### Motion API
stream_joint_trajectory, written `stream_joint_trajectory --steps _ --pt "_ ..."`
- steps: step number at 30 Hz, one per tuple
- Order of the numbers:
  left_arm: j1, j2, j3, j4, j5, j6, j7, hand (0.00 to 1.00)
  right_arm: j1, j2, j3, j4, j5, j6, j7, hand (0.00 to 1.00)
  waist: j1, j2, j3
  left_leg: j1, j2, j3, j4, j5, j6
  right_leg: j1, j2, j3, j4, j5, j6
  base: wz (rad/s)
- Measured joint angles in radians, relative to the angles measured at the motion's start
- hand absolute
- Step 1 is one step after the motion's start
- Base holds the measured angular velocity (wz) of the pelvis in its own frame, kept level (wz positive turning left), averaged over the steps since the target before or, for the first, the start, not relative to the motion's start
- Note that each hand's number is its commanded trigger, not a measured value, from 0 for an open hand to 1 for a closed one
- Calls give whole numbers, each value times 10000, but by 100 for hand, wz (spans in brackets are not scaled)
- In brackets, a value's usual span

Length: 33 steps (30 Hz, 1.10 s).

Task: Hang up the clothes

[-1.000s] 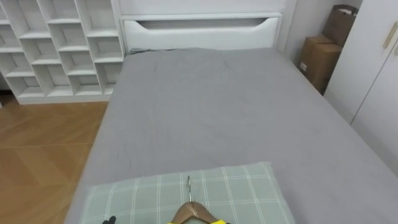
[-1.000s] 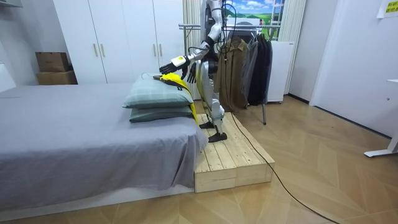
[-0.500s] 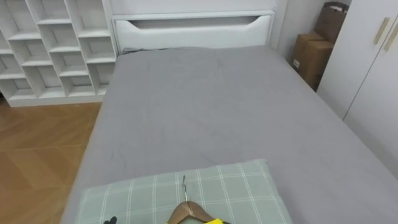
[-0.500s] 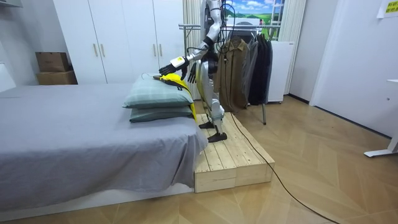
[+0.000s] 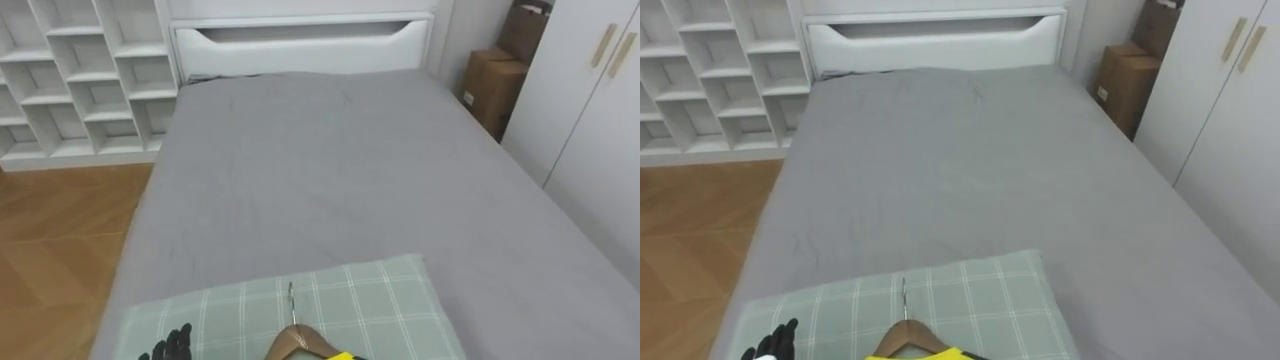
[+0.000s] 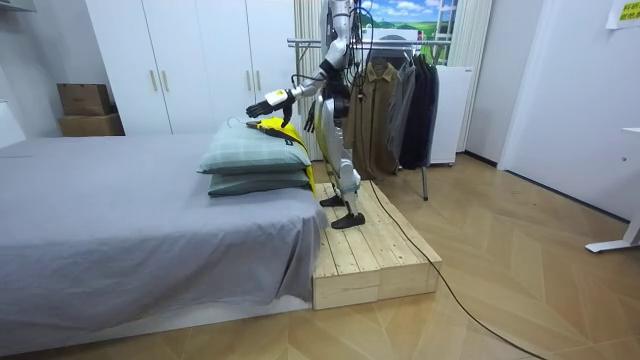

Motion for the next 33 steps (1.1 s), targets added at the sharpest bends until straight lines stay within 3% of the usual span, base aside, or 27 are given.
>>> stream_joint_trajectory --steps 2,9,11,23,33 --pt "-1 -27 -3 119 0 139 -19 0 44 -18 -4 9 106 7 -24 0 -39 -68 -36 -2 1 37 4 0 0 -14 1 61 1 1 1 -4" --pt "-163 -276 -54 1001 5 482 -343 0 163 -106 7 160 112 233 -313 0 -294 -117 -4 -67 -3 41 -2 -1 1 -81 5 90 25 7 14 0" --pt "-346 -483 -105 1249 129 592 -530 0 194 -106 5 191 144 314 -322 0 -301 -117 62 -131 0 46 -8 -1 1 -160 16 160 55 10 16 0" --pt "-695 -678 -1142 1734 464 610 -1060 0 248 -96 295 -16 160 390 -432 0 -279 -114 99 -287 46 109 -7 -1 1 -390 57 232 160 17 4 -1" --pt "-863 -682 -1165 1801 465 600 -1073 0 220 -97 360 0 154 385 -523 0 -295 -88 99 -297 52 166 37 1 2 -408 54 247 164 18 1 0"
